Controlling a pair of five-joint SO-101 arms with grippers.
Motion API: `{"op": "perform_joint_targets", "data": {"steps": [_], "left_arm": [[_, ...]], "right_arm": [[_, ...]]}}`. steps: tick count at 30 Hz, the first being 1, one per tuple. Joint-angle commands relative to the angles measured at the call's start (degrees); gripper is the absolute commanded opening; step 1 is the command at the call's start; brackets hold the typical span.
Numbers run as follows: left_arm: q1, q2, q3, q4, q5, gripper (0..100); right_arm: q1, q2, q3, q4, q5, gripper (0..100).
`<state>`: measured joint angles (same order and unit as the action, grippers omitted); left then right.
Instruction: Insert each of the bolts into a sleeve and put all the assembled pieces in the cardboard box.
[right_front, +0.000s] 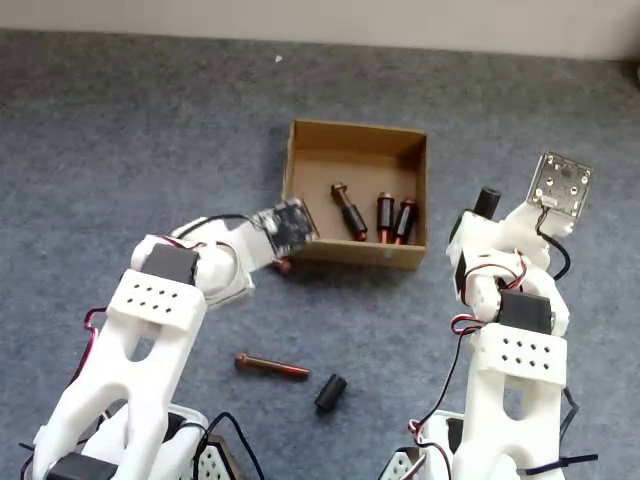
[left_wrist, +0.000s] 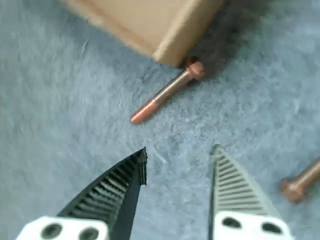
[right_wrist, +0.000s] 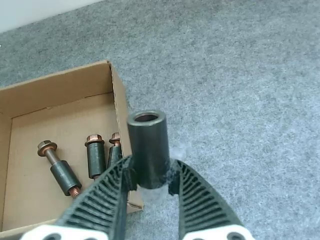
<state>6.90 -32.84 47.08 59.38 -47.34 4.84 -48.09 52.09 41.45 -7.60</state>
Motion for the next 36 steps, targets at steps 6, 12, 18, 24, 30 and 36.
{"op": "perform_joint_targets", "data": {"steps": [6,12,18,24,30,36], "left_arm": [[3.4,4.9,-3.0,-1.4,-15.3,19],[3.8,23.6,-14.1,-1.1,-15.7,21],[3.8,34.1,-22.5,-1.3,-16.3,27],[3.8,40.8,-30.2,-1.4,-18.1,27],[5.2,46.7,-34.0,-1.3,-18.0,27],[7.1,52.6,-34.1,-3.3,-18.3,21]], "right_arm": [[0.3,-1.5,-2.5,-2.0,0.2,0.4],[0.3,-1.5,-2.5,-2.0,1.8,0.4],[0.3,-1.5,-2.5,-2.0,2.7,0.4],[0.3,-1.5,-2.5,-2.0,2.8,0.4],[0.3,-1.4,-2.4,-3.5,2.8,0.4],[0.3,-1.4,-0.4,-6.6,2.8,0.4]]}}
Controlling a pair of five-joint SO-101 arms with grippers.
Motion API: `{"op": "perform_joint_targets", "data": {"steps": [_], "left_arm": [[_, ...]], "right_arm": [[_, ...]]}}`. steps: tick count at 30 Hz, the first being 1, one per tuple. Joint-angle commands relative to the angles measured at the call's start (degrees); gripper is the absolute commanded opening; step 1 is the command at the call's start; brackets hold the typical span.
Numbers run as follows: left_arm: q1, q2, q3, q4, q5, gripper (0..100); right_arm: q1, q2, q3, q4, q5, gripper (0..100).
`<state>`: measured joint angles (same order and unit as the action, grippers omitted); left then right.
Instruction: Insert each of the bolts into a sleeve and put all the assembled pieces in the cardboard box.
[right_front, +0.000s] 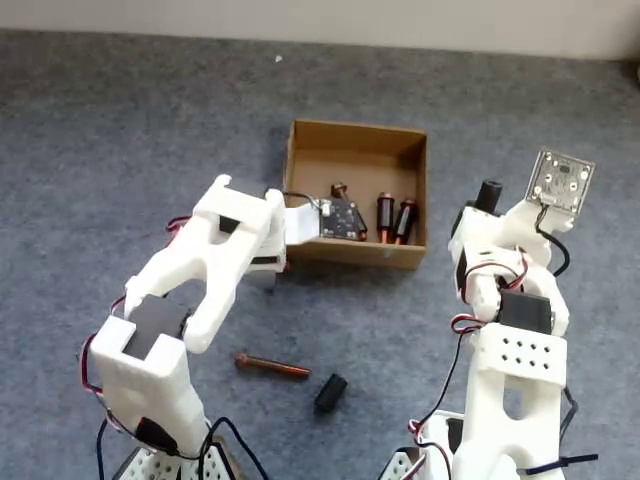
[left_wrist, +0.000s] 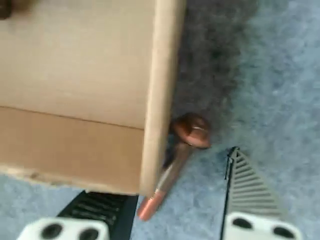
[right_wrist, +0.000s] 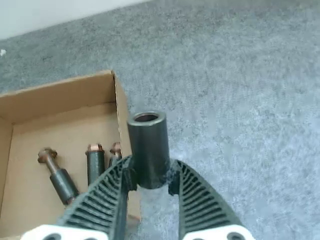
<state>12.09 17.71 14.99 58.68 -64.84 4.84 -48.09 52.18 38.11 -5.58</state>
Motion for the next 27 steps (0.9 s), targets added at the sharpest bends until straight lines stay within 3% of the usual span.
{"op": "perform_joint_targets", "data": {"steps": [1,8,11,18,27], "left_arm": [[2.1,2.9,-1.9,-3.3,-0.8,19],[2.3,3.7,-1.6,-3.5,-0.5,2],[2.2,2.6,-1.3,-2.5,-0.4,2],[3.5,-4.4,1.6,8.5,-0.5,1],[3.6,-25.5,17.6,8.7,0.3,1]], "right_arm": [[0.3,-1.4,-0.5,-3.3,0.8,0.4],[0.3,-1.4,-0.5,-3.3,0.8,0.4],[0.3,-1.4,-0.5,-3.3,0.8,0.4],[0.3,-1.4,0.3,-3.4,0.8,0.4],[0.3,-1.5,0.7,-3.4,0.8,0.4]]}}
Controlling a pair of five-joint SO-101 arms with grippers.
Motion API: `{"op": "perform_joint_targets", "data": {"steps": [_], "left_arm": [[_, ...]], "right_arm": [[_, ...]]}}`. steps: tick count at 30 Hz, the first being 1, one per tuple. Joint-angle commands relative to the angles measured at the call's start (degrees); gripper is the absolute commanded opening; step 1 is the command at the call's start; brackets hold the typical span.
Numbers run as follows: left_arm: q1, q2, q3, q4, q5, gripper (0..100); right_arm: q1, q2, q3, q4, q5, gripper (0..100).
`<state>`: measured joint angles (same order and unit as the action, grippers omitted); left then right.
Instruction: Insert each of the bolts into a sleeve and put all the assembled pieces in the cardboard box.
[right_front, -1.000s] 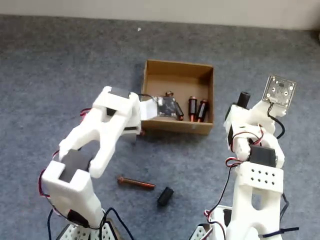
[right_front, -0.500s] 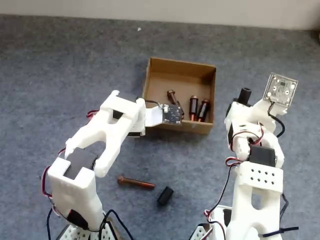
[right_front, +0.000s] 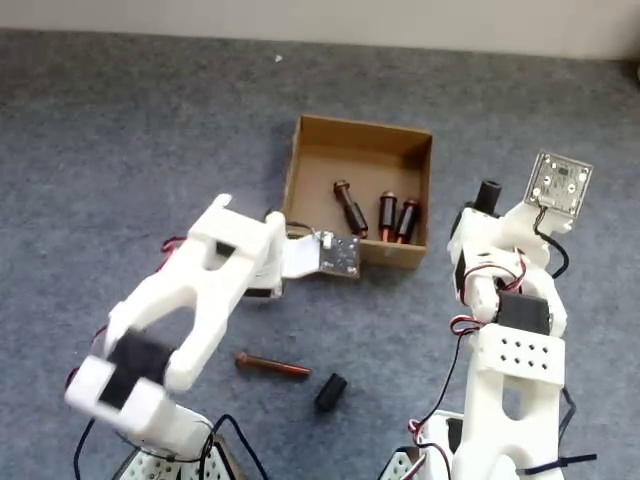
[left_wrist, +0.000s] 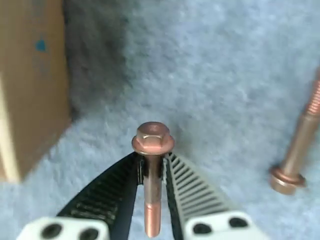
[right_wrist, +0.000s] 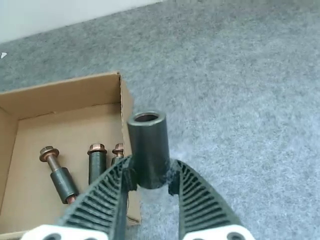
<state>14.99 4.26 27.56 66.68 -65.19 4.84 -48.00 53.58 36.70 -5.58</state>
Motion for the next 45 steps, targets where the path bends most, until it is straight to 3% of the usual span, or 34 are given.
{"op": "perform_joint_targets", "data": {"steps": [1,13,26,41,45], "left_arm": [[0.9,-15.3,6.5,0.7,2.4,1],[6.4,-46.5,21.4,-10.3,31.1,1],[6.4,-63.2,21.8,-18.2,57.1,1],[6.5,-75.3,21.8,-26.4,74.4,1],[10.2,-75.3,21.8,-28.2,75.3,1]], "right_arm": [[0.3,-1.5,-0.7,-2.0,0.8,0.4],[0.0,-2.2,-0.7,-1.6,0.4,0.4],[-11.4,-19.2,6.3,2.8,0.9,0.4],[-30.5,-28.8,15.6,0.0,9.2,0.4],[-33.1,-35.4,18.3,0.0,9.2,0.4]]}}
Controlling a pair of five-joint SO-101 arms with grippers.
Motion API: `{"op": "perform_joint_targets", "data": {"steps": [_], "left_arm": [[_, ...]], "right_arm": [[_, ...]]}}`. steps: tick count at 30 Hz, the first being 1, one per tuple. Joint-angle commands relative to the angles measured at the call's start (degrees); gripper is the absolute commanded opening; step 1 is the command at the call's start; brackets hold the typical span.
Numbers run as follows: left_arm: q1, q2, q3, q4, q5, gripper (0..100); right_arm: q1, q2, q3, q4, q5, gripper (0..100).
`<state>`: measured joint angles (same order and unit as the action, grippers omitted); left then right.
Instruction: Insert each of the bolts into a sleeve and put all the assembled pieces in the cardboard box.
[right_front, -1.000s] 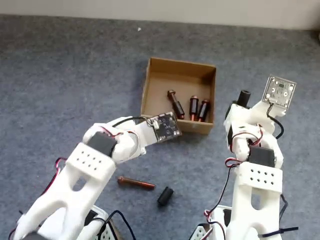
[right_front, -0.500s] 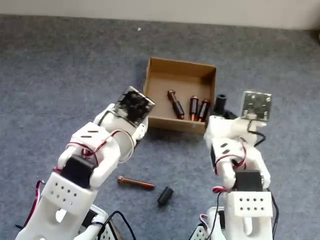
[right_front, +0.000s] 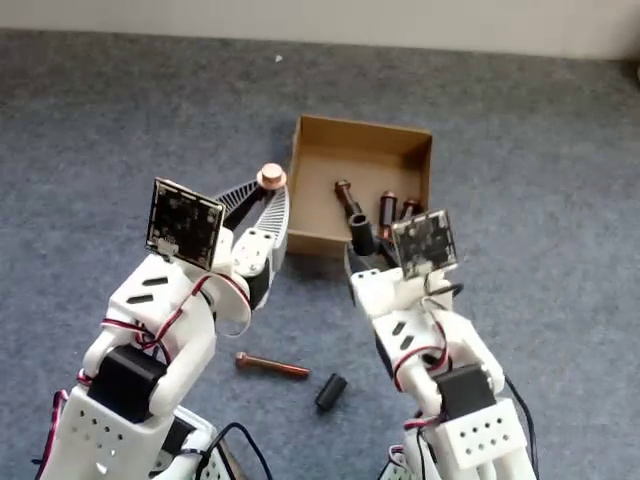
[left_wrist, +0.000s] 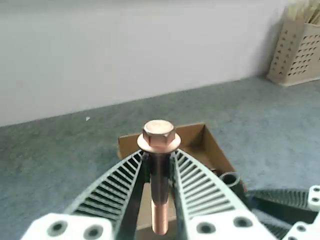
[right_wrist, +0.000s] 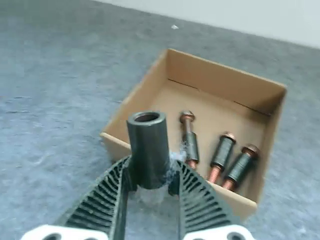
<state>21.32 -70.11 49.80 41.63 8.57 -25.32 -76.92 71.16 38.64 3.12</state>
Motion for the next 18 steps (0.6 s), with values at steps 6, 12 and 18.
{"op": "perform_joint_targets", "data": {"steps": [6,12,18], "left_arm": [[10.1,-0.8,-0.4,-9.5,1.3,1],[10.9,-0.8,-0.6,-11.1,1.6,1],[12.0,-0.7,-0.2,-11.9,1.6,1]], "right_arm": [[-4.1,-17.7,8.5,-7.8,1.5,0.4],[-6.7,-28.8,17.0,-11.6,7.0,0.4],[-7.3,-28.3,18.5,-13.0,7.4,0.4]]}}
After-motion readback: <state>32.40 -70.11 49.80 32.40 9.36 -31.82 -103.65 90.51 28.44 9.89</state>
